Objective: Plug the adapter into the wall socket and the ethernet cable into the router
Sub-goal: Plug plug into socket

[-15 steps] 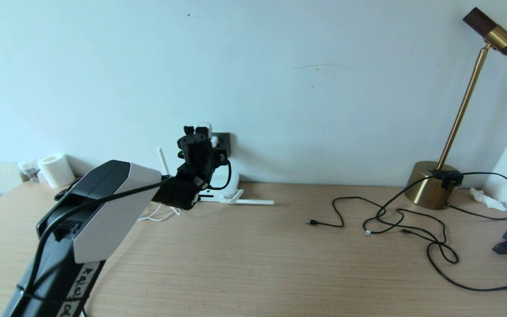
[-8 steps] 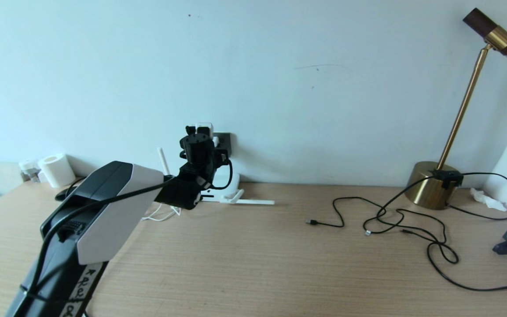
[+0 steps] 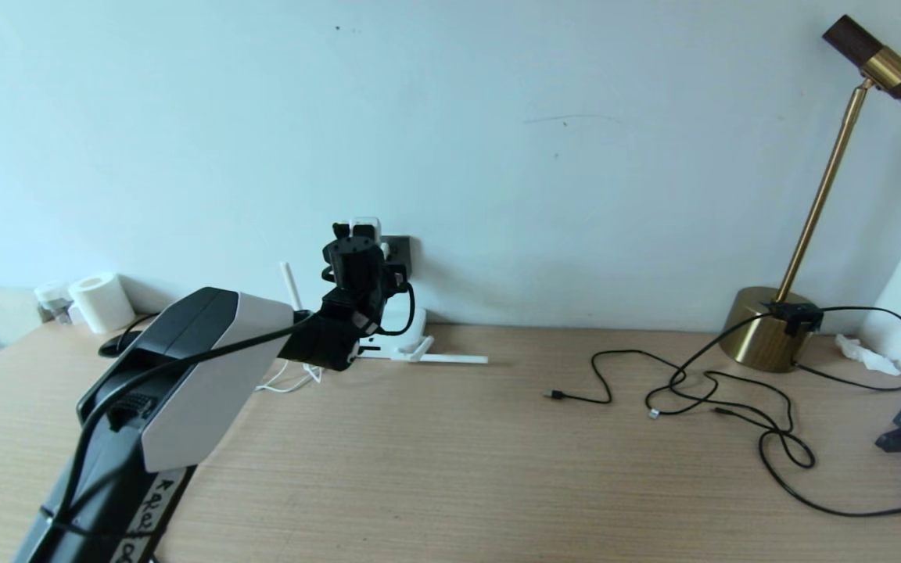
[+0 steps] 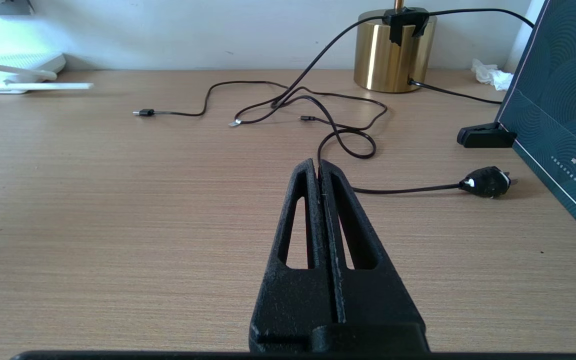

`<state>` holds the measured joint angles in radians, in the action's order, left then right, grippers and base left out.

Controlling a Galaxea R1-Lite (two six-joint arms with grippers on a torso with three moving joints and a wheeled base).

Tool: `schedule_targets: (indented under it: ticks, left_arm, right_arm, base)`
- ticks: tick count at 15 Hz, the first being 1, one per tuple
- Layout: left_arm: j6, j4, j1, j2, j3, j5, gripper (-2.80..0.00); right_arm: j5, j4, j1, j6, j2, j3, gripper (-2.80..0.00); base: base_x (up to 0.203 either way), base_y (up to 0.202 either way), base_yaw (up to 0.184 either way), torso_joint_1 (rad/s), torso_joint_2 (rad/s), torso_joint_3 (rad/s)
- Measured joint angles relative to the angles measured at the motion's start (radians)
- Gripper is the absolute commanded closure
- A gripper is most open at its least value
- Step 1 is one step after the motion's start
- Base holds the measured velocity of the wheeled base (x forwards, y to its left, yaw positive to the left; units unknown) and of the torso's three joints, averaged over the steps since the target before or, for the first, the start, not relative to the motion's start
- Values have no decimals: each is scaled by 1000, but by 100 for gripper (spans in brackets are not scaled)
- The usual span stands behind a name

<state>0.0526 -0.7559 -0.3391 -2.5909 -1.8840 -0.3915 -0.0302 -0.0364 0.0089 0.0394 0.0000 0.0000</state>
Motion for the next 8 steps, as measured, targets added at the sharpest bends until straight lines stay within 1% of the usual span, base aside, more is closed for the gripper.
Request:
schedule_targets:
  ticks: [3, 8]
  left_arm:
    - [0, 1, -2, -8, -12, -1, 0]
    - [-2, -9, 5, -10, -10, 21, 0]
  right_arm:
    - [0, 0, 0, 0, 0, 0, 0]
    - [0, 0, 0, 0, 0, 0, 0]
  base:
    - [0, 0, 0, 0, 0, 0]
    - [0, 0, 0, 0, 0, 0]
